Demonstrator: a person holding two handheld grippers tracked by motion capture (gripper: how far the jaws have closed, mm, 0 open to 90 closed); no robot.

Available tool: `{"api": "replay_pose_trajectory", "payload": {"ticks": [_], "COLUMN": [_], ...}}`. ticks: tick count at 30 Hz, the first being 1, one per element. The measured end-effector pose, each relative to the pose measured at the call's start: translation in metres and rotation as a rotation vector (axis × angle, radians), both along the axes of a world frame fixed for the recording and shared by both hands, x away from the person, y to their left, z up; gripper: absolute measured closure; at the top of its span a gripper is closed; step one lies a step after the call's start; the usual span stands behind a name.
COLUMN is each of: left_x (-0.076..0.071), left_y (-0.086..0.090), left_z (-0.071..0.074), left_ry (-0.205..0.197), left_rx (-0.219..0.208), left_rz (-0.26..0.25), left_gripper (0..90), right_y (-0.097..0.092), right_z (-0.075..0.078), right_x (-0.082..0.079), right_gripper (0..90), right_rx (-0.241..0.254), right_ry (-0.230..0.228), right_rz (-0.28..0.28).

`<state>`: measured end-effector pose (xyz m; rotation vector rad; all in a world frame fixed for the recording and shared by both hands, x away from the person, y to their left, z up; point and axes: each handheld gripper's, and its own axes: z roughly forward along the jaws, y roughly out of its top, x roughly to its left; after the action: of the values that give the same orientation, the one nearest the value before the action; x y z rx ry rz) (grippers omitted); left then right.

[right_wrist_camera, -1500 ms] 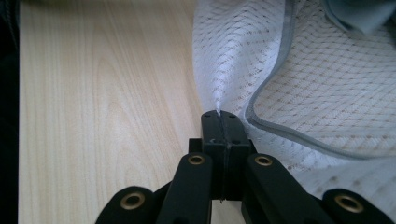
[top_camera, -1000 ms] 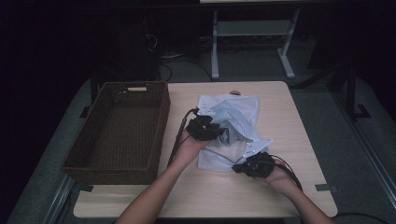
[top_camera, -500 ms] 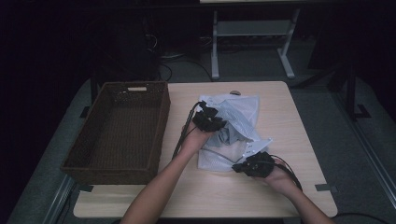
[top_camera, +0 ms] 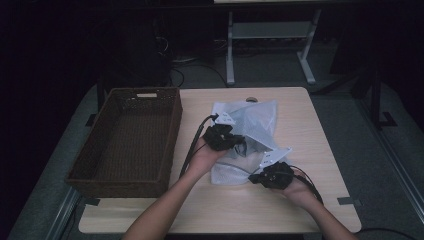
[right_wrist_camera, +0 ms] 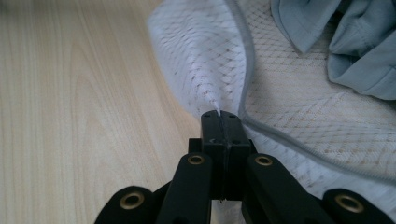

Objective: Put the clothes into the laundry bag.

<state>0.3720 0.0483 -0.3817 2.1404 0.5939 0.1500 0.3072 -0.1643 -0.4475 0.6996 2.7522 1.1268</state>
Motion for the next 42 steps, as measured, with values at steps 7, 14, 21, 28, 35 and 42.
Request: {"api": "replay_pose_trajectory", "payload": {"ticks": [7, 14, 21, 28, 35, 42], "left_x": [-0.024, -0.023, -0.018, -0.023, -0.035, -0.047], "left_y": [-0.003, -0.013, -0.015, -0.003, 0.015, 0.038], "left_z": [-0.027, -0.057, -0.069, -0.055, -0.047, -0.046], "left_ry": [0.07, 0.11, 0.145, 0.144, 0.138, 0.123], "left_rx": [0.063, 0.147, 0.157, 0.093, 0.058, 0.043], "left_rz": [-0.093, -0.108, -0.096, -0.088, -0.089, -0.05], "left_gripper": [88.1, 88.0, 72.1, 52.4, 36.0, 27.6], "right_y": [0.003, 0.005, 0.003, -0.003, -0.018, -0.029], "right_z": [0.0, 0.0, -0.001, 0.004, 0.008, 0.013], "right_x": [0.0, -0.001, 0.0, -0.001, -0.001, -0.003], "right_gripper": [89.9, 89.9, 87.7, 65.5, 45.1, 32.1], "right_rx": [-0.004, -0.006, -0.001, 0.033, 0.076, 0.08], "right_ry": [0.0, -0.001, 0.009, -0.005, -0.011, -0.043], "right_rz": [-0.002, -0.001, -0.006, -0.037, -0.073, -0.106]}}
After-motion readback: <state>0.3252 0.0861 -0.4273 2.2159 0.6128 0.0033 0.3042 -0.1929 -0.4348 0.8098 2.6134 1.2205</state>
